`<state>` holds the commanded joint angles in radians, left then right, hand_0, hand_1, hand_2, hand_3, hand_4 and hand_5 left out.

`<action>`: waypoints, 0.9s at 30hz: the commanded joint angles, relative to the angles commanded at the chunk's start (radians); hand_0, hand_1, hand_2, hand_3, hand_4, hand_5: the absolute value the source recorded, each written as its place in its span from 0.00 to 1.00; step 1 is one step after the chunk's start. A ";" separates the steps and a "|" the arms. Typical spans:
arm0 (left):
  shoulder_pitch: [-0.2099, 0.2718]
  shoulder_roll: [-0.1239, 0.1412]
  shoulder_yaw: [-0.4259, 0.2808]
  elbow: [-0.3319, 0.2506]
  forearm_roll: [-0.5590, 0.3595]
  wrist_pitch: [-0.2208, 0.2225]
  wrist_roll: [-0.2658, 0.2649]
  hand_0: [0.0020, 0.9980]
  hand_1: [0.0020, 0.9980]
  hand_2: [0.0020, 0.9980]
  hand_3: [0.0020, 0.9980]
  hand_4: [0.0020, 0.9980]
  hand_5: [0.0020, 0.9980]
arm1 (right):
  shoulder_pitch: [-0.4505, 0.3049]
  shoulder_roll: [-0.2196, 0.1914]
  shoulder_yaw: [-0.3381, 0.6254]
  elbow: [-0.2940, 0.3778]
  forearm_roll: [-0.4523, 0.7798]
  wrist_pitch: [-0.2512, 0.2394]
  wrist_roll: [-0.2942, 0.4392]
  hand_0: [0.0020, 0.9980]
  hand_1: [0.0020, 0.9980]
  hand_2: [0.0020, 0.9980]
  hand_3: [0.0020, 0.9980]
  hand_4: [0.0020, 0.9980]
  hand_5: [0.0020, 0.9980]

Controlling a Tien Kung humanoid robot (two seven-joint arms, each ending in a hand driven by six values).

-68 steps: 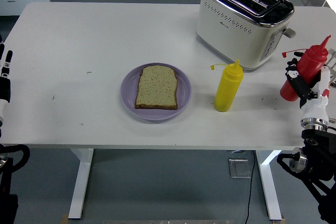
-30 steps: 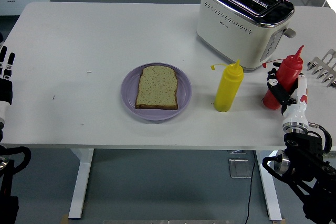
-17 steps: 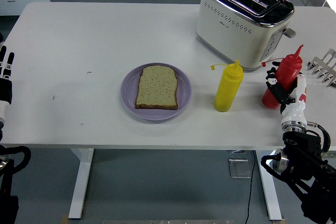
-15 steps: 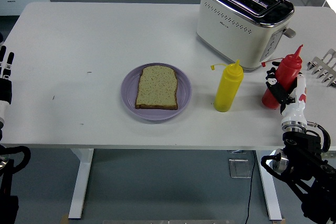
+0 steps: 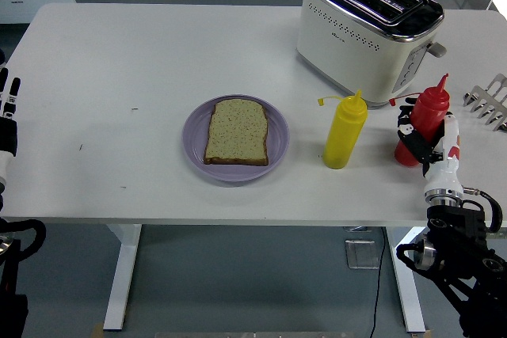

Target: Pick up the cup,pour liquid into bread,place the cup on the desk

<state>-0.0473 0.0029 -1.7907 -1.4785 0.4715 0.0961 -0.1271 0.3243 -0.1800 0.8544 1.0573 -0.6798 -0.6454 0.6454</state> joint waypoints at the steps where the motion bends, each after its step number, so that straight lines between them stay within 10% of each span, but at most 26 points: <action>1: 0.000 0.000 -0.001 0.000 0.000 0.000 0.000 0.81 0.74 0.73 0.73 0.49 1.00 | -0.003 0.000 0.000 0.000 -0.005 0.000 0.000 0.63 0.57 0.59 0.66 0.68 0.16; 27: -0.001 0.000 -0.003 -0.001 -0.001 0.001 -0.001 0.81 0.74 0.73 0.73 0.49 1.00 | -0.070 -0.009 0.058 0.023 -0.130 0.037 0.000 0.92 0.81 0.94 0.98 0.74 0.17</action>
<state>-0.0486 0.0030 -1.7935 -1.4795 0.4708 0.0966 -0.1281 0.2539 -0.1888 0.9121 1.0800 -0.8095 -0.6087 0.6454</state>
